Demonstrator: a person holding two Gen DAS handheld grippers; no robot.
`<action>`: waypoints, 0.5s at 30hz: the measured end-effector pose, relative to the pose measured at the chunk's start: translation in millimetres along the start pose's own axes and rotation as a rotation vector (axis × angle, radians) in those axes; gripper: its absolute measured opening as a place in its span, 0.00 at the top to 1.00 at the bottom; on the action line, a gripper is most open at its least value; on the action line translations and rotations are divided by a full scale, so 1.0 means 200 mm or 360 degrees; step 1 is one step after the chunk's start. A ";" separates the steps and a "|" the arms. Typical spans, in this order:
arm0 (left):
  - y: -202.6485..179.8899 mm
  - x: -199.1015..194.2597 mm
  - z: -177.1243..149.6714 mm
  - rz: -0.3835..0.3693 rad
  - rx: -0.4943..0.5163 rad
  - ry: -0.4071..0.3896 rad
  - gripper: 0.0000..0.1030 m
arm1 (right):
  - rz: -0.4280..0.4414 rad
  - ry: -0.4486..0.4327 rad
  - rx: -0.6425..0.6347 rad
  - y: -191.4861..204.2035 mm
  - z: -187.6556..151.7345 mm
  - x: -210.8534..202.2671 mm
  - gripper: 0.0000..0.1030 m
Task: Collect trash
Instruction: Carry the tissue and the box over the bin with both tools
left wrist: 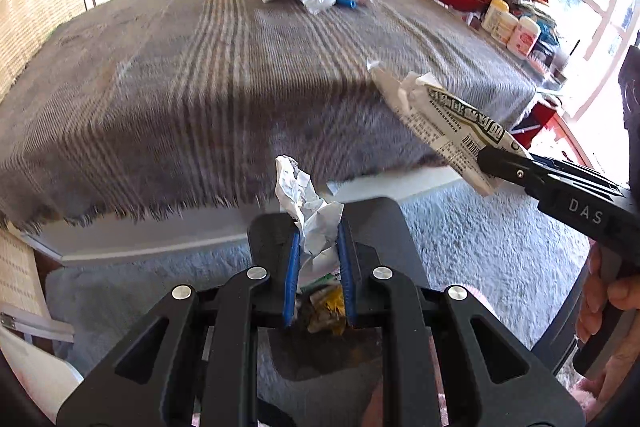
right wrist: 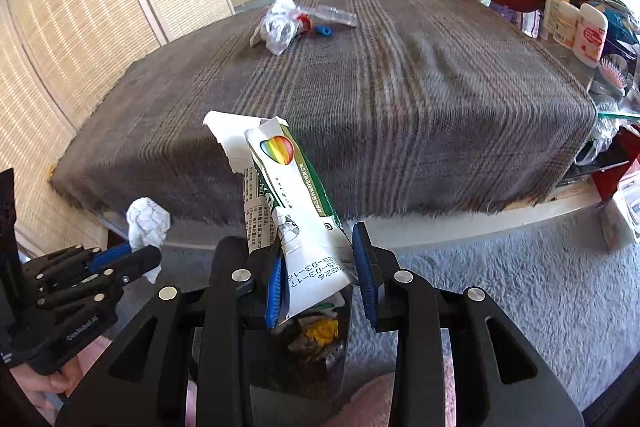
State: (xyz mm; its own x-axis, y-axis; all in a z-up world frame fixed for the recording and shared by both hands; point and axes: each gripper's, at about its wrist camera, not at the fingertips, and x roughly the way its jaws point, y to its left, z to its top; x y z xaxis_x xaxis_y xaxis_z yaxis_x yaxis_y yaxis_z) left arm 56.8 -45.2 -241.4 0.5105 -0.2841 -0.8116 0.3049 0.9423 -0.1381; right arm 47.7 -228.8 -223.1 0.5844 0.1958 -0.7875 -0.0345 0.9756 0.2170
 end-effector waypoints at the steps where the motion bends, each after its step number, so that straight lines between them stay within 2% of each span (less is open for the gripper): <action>1: 0.00 0.01 -0.02 -0.0004 0.0001 0.0013 0.84 | 0.0000 0.0022 -0.0003 0.00 -0.02 0.02 0.69; 5: -0.02 0.04 -0.08 -0.0016 0.0008 0.0055 0.84 | 0.0009 0.0104 0.0014 -0.01 -0.10 0.08 0.69; 15: -0.05 0.08 -0.17 -0.0021 0.0003 0.0110 0.84 | 0.0010 0.0140 0.0000 0.04 -0.14 0.12 0.69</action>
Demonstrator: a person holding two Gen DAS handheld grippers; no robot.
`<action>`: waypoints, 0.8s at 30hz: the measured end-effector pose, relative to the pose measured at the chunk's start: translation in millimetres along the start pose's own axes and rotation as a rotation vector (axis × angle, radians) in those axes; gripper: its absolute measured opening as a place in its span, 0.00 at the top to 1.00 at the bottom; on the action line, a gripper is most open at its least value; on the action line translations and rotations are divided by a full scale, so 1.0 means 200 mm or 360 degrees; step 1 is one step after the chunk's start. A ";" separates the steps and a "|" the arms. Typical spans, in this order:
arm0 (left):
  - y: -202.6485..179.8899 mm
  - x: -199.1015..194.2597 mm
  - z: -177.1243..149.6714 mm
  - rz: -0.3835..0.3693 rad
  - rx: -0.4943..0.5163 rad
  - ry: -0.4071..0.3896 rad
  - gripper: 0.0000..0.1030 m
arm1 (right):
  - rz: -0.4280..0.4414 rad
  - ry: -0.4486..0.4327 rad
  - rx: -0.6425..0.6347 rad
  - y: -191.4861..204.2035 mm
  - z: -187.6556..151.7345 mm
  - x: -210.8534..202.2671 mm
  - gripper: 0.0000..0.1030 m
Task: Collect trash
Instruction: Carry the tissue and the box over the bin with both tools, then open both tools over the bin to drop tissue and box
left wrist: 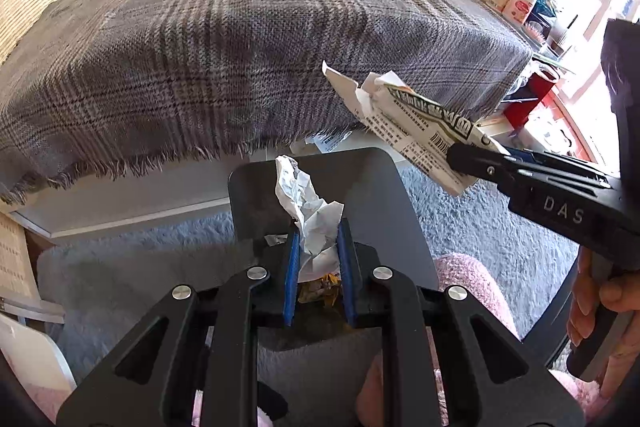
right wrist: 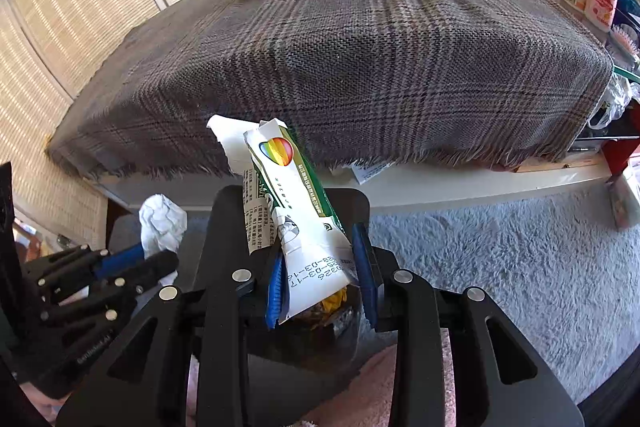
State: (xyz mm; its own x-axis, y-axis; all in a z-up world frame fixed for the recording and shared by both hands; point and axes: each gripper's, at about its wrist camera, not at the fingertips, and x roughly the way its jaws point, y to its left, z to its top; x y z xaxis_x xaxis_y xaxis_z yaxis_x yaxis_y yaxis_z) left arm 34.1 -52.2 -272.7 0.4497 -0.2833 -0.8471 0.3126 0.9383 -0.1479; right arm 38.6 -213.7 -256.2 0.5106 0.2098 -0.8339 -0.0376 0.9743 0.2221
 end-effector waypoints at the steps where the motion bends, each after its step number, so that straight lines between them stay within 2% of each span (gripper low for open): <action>1: 0.01 0.00 0.00 -0.0006 -0.0011 0.0004 0.84 | -0.0004 0.0005 -0.0004 0.01 0.00 0.00 0.69; 12: 0.00 0.07 -0.03 -0.0073 -0.0040 0.0078 0.84 | -0.0029 0.0076 -0.0009 0.04 -0.01 0.07 0.69; 16: 0.01 0.12 -0.05 -0.0094 -0.0065 0.0128 0.84 | 0.0004 0.0185 0.0033 0.04 -0.04 0.15 0.69; 24: 0.02 0.21 -0.08 -0.0128 -0.0081 0.0231 0.82 | 0.0029 0.0284 0.0088 0.06 -0.05 0.24 0.65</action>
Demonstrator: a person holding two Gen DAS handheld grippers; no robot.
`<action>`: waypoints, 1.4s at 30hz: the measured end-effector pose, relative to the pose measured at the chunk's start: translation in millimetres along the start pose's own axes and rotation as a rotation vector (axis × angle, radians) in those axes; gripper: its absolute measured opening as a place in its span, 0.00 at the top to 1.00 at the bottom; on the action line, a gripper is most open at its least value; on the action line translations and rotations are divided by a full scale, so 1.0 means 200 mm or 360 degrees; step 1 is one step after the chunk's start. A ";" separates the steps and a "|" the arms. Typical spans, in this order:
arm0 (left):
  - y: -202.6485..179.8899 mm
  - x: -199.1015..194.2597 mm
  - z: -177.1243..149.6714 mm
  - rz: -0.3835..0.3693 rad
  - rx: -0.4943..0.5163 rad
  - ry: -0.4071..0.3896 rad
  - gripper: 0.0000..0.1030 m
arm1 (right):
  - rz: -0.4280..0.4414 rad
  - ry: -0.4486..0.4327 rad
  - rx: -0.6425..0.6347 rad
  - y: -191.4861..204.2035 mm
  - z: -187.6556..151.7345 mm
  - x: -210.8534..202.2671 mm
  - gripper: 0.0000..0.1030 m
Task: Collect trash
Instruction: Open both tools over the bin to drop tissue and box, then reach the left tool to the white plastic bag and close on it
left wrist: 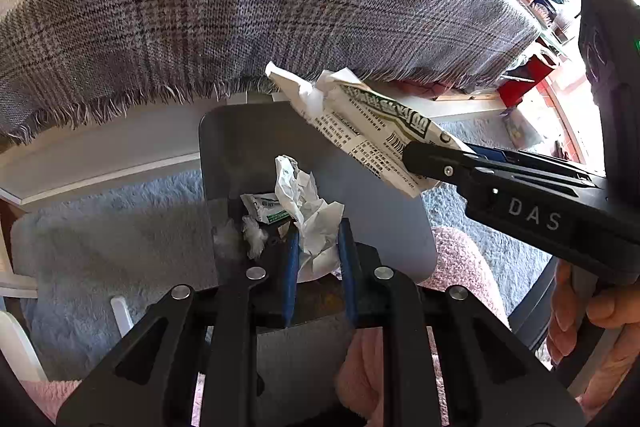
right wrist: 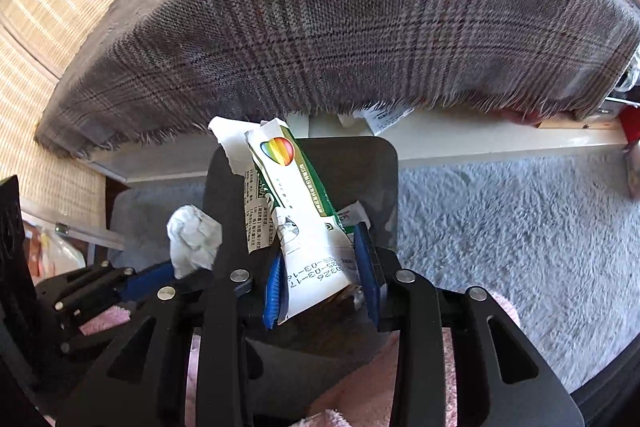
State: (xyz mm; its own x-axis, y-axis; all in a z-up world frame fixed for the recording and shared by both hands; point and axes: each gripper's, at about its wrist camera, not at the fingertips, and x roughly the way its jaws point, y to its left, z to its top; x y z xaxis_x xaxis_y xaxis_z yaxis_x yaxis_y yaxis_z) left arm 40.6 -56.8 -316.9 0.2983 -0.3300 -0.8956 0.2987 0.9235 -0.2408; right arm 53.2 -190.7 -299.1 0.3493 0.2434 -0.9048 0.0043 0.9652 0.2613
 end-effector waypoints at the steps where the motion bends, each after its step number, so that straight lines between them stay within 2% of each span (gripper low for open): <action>1: 0.00 0.00 0.00 0.0005 -0.0003 0.0006 0.82 | -0.0001 0.0004 0.0000 0.00 0.00 0.00 0.63; 2: 0.01 0.01 0.00 0.0012 -0.0006 0.0010 0.81 | -0.0008 0.0004 0.0002 0.00 0.01 0.01 0.62; 5: 0.02 0.01 0.01 0.0033 -0.0018 0.0015 0.68 | -0.0015 -0.0008 0.0009 0.00 0.02 0.00 0.52; 8: 0.04 -0.01 0.01 0.0053 -0.0032 0.0000 0.61 | -0.0034 -0.0041 0.0012 -0.01 0.03 -0.03 0.47; 9: 0.05 -0.02 0.01 0.0055 -0.0036 -0.0011 0.55 | -0.0047 -0.0062 0.0008 -0.02 0.04 -0.05 0.38; 10: 0.05 -0.03 0.02 0.0061 -0.0037 -0.0022 0.51 | -0.0060 -0.0075 0.0005 -0.02 0.04 -0.06 0.24; 11: 0.05 -0.05 0.03 0.0075 -0.0034 -0.0044 0.45 | -0.0085 -0.0100 -0.0001 -0.02 0.04 -0.08 0.20; 12: 0.05 -0.07 0.03 0.0083 -0.0031 -0.0060 0.39 | -0.0104 -0.0133 -0.0009 -0.03 0.04 -0.10 0.10; 13: 0.05 -0.09 0.04 0.0095 -0.0028 -0.0082 0.35 | -0.0119 -0.0163 -0.0015 -0.03 0.05 -0.12 0.03; 15: 0.04 -0.14 0.07 0.0132 -0.0018 -0.0140 0.21 | -0.0173 -0.0222 -0.0030 -0.05 0.06 -0.18 0.03; 18: 0.04 -0.21 0.12 0.0166 -0.0010 -0.0212 0.10 | -0.0184 -0.0308 -0.0012 -0.09 0.10 -0.26 0.03; 25: 0.05 -0.42 0.30 0.0198 0.0001 -0.0427 0.10 | -0.0139 -0.0491 0.0096 -0.20 0.25 -0.49 0.03; 29: 0.04 -0.47 0.44 0.0212 -0.0002 -0.0500 0.11 | -0.0146 -0.0545 0.0112 -0.22 0.36 -0.55 0.03; 42: 0.08 -0.47 0.79 0.0233 0.0010 -0.0552 0.18 | -0.0183 -0.0610 0.0055 -0.16 0.70 -0.53 0.03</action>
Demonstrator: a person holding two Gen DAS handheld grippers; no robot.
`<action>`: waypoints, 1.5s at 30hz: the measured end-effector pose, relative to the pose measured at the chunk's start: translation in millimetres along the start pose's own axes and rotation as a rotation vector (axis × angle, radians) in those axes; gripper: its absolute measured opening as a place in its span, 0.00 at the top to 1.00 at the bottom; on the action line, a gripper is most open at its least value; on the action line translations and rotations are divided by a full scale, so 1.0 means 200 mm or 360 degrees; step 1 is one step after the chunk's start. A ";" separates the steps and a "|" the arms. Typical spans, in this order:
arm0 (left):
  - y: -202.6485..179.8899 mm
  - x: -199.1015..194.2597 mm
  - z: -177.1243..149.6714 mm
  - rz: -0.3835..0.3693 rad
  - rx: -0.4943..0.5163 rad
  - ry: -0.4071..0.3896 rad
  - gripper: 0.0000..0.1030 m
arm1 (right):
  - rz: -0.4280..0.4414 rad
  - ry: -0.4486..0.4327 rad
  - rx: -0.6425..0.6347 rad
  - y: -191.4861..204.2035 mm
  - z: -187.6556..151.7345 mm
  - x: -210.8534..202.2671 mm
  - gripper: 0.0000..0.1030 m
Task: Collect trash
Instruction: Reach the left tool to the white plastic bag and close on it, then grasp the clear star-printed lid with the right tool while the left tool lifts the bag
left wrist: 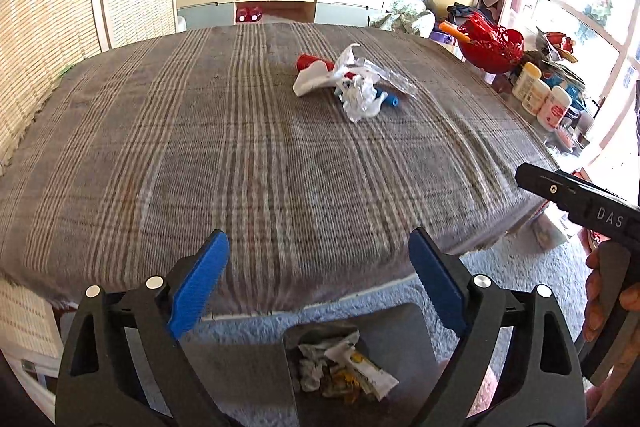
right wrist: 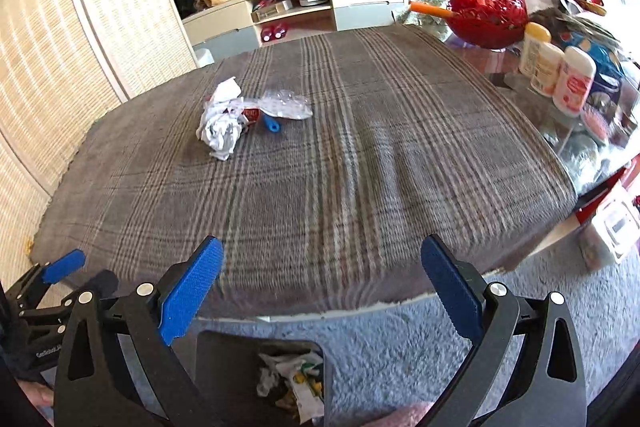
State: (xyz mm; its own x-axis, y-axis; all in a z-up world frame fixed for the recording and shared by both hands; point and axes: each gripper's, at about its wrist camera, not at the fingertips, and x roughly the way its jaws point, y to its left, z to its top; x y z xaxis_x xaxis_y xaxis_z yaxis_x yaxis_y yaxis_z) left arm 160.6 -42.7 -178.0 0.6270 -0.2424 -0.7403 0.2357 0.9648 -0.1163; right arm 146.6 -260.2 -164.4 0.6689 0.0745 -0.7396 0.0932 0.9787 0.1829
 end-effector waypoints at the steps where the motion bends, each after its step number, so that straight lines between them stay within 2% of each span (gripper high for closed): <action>1: 0.00 0.02 0.02 -0.0003 0.0003 0.0001 0.18 | 0.0000 -0.0001 -0.0004 0.00 0.02 0.01 0.03; 10: -0.03 0.17 0.14 -0.0022 0.0039 0.0039 0.20 | -0.0005 0.0011 0.0004 -0.01 0.16 0.18 0.03; 16: -0.03 0.31 0.22 -0.0032 0.0045 0.0075 0.25 | -0.0012 0.0010 0.0022 -0.05 0.25 0.27 0.03; 22: -0.09 0.43 0.30 -0.0068 0.0068 0.0089 0.33 | 0.0014 0.0024 0.0029 -0.08 0.33 0.36 0.07; 26: -0.10 0.52 0.35 -0.0108 0.0055 0.0122 0.46 | 0.0044 0.0038 0.0025 -0.07 0.39 0.41 0.11; 33: -0.14 0.64 0.45 -0.0134 0.0059 0.0130 0.47 | 0.0042 0.0042 0.0034 -0.05 0.48 0.51 0.12; 38: -0.17 0.72 0.52 -0.0166 0.0055 0.0127 0.47 | 0.0056 0.0067 0.0051 -0.06 0.52 0.58 0.16; 40: -0.17 0.75 0.54 -0.0182 0.0052 0.0126 0.51 | 0.0060 0.0072 0.0044 -0.06 0.53 0.60 0.18; 43: -0.18 0.79 0.56 -0.0221 0.0055 0.0136 0.74 | 0.0077 0.0075 0.0050 -0.06 0.55 0.62 0.18; 45: -0.17 0.79 0.56 -0.0237 0.0061 0.0127 0.81 | 0.0085 0.0075 0.0044 -0.04 0.57 0.64 0.18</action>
State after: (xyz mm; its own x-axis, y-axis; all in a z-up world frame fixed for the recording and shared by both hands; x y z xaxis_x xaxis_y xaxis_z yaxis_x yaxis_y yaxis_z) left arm 335.6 -124.8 -216.7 0.5226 -0.3721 -0.7671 0.3508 0.9139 -0.2043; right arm 315.3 -280.6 -187.9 0.6380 0.1363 -0.7579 0.0790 0.9674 0.2405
